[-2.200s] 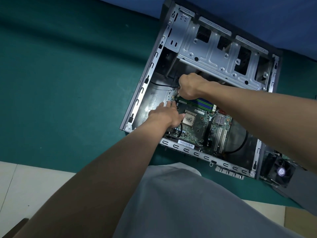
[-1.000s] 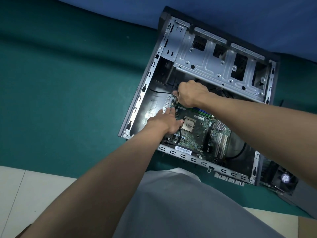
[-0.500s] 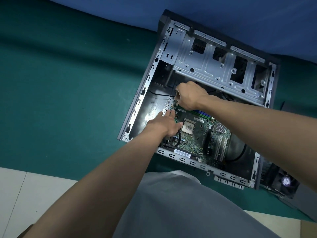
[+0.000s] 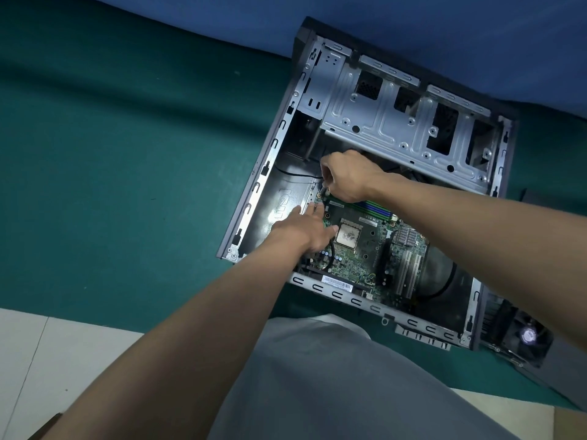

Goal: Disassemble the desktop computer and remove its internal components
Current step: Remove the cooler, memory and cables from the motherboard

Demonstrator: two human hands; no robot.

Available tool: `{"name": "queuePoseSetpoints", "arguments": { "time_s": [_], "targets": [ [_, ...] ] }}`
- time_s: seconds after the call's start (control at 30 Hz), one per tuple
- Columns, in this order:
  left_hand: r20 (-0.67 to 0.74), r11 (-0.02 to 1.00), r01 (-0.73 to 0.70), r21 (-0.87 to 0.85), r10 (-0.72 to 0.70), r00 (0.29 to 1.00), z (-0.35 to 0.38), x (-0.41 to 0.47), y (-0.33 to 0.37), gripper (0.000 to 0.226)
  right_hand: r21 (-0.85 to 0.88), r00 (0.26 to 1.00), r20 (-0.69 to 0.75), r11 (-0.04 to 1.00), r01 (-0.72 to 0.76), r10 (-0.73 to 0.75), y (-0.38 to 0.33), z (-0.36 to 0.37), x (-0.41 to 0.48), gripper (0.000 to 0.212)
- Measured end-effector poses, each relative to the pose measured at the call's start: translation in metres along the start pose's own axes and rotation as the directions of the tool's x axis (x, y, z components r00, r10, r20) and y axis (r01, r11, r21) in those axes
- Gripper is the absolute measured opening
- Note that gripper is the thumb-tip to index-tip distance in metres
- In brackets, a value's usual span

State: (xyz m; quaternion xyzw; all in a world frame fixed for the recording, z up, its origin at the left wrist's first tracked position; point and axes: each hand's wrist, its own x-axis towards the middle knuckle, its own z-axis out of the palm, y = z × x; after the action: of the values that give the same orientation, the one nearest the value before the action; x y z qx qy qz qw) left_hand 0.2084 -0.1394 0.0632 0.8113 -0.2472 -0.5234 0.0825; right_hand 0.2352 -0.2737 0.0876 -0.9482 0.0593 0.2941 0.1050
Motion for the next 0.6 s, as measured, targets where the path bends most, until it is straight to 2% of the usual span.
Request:
{"name": "queuePoseSetpoints", "arguments": {
  "time_s": [0.07, 0.17, 0.23, 0.37, 0.4, 0.43, 0.53, 0.6],
  "targets": [
    [0.001, 1.0, 0.003, -0.002, -0.003, 1.0, -0.0001, 0.0002, 0.0, 0.066, -0.01, 1.0, -0.004, 1.0, -0.012, 0.012, 0.0, 0.0023, -0.0005, 0.007],
    [0.004, 1.0, 0.007, -0.003, -0.007, 1.0, 0.0002, 0.0002, 0.0005, 0.066, -0.119, 0.994, -0.047, 0.988, -0.101, 0.096, 0.001, 0.0048, 0.0002, 0.045],
    [0.002, 1.0, 0.006, -0.004, -0.006, 1.0, 0.0003, -0.0004, 0.0005, 0.066, -0.102, 0.995, -0.054, 0.99, -0.092, 0.087, 0.0013, 0.0039, 0.0004, 0.042],
    [0.004, 1.0, 0.001, -0.005, -0.001, 1.0, -0.0001, -0.0005, 0.0005, 0.066, -0.031, 1.0, -0.008, 0.999, -0.004, 0.004, 0.0023, 0.0031, 0.0008, 0.005],
    [0.004, 1.0, 0.003, -0.004, -0.003, 1.0, -0.0004, -0.0008, 0.0005, 0.066, -0.022, 1.0, -0.002, 1.0, -0.002, 0.002, 0.0017, 0.0033, 0.0003, 0.003],
    [0.004, 1.0, 0.007, -0.002, -0.007, 1.0, -0.0007, -0.001, 0.0005, 0.066, -0.035, 1.0, 0.0, 0.999, -0.011, 0.011, 0.0009, 0.0035, -0.0003, 0.007],
    [0.006, 1.0, 0.01, -0.005, -0.01, 1.0, -0.0006, -0.0005, 0.0008, 0.066, -0.122, 0.996, -0.027, 0.989, -0.087, 0.084, 0.0005, 0.0043, -0.0007, 0.042],
    [0.006, 1.0, 0.007, -0.002, -0.007, 1.0, -0.0002, -0.0007, 0.0008, 0.066, -0.127, 0.995, -0.044, 0.988, -0.092, 0.087, 0.0001, 0.0041, -0.0009, 0.036]
  ]
}}
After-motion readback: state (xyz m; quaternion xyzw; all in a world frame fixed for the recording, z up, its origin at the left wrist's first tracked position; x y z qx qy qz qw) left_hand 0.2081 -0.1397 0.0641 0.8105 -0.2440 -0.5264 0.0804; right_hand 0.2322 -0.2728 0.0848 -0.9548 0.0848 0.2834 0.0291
